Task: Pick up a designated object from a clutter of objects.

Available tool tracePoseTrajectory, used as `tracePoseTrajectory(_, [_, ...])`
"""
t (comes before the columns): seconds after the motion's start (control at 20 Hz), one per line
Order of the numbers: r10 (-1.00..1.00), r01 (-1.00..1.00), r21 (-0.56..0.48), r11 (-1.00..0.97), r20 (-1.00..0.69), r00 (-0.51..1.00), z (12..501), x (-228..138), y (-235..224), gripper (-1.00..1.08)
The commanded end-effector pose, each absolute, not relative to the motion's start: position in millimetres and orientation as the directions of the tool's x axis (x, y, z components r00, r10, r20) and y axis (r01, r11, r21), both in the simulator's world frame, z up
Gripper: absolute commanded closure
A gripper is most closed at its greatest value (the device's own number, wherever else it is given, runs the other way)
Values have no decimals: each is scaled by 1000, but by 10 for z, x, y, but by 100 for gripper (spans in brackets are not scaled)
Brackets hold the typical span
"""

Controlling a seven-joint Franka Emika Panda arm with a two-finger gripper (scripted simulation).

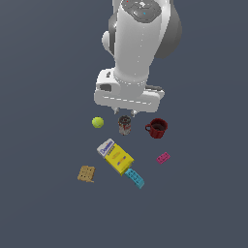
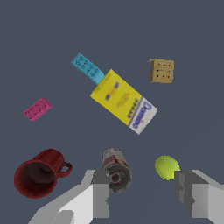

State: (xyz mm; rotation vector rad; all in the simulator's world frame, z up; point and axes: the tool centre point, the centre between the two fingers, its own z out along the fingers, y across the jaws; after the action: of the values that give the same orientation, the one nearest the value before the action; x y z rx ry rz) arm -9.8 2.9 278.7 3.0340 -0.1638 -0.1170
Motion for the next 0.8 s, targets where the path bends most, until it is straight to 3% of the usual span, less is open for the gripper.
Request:
tracePoseTrajectory(0.0, [-132, -122, 130, -984, -70, 989, 2722, -104, 100, -20])
tracePoseTrajectory(0.75, [-257, -244, 283, -928, -11, 966, 2289, -180, 599, -20])
